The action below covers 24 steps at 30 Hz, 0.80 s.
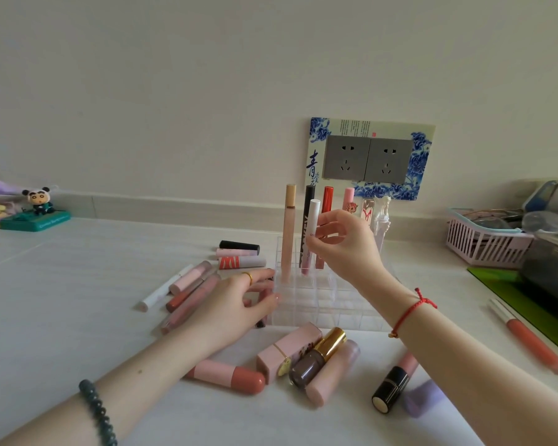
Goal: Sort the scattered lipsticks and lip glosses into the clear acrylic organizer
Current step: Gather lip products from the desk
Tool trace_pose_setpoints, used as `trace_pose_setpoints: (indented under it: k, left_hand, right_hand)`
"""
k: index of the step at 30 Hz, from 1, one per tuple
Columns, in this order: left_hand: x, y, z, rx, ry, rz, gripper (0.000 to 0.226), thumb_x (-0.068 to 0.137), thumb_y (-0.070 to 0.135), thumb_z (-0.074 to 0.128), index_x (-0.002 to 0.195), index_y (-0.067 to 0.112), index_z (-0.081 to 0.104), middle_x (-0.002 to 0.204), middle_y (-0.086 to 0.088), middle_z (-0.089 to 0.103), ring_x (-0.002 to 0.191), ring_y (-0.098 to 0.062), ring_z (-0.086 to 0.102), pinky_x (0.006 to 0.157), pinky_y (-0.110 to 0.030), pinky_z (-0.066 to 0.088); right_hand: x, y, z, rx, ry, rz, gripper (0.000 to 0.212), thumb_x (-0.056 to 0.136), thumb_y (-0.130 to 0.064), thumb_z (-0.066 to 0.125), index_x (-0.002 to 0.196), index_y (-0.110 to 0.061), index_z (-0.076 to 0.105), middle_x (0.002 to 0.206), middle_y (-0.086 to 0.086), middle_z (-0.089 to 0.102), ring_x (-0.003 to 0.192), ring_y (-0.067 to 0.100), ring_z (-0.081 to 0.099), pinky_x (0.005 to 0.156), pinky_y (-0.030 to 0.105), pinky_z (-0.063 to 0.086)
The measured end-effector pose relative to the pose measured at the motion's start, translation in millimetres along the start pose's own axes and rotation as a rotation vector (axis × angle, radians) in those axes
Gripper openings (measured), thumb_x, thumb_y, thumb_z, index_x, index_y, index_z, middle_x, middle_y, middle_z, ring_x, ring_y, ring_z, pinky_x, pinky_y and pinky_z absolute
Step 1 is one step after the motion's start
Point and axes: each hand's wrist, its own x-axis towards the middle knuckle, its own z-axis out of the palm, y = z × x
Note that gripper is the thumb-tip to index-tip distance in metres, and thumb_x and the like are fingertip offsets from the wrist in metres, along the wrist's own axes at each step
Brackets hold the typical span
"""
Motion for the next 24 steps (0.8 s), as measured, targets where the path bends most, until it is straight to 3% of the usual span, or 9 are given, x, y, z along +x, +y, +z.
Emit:
trace_pose_setpoints:
  k: [6,17,24]
  left_hand:
    - [-0.2,0.2,0.3,-0.002,0.008,0.004,0.049,0.084,0.033,0.060,0.131,0.024,0.048,0.122,0.013,0.059,0.113,0.005,0.051,0.098,-0.029,0.046]
    - [0.1,-1.3,0.8,0.008,0.010,0.018,0.049,0.085,0.032,0.060,0.131,0.025,0.047,0.123,0.011,0.059,0.114,0.004,0.051,0.098,-0.030,0.046]
    - [-0.2,-1.4,0.7,0.007,0.007,0.021,0.048,0.085,0.032,0.060,0.131,0.025,0.048,0.123,0.011,0.059,0.113,0.003,0.051,0.098,-0.031,0.047]
  right_hand:
    - [-2.7,3.2,2.7,-0.037,-0.042,0.004,0.023,0.077,-0.007,0.068,0.090,-0.020,0.054,0.080,-0.009,0.060,0.071,0.004,0.062,0.056,0.012,0.052]
    - [-2.9,7.6,3.8,-0.041,-0.031,-0.014,0.024,0.078,-0.007,0.067,0.092,-0.020,0.053,0.075,-0.010,0.060,0.067,-0.001,0.060,0.054,0.003,0.047]
    - [-2.2,8.4,3.8,-0.058,-0.040,-0.006,0.026,0.078,-0.008,0.067,0.096,-0.020,0.053,0.079,-0.006,0.061,0.071,0.002,0.060,0.055,0.005,0.048]
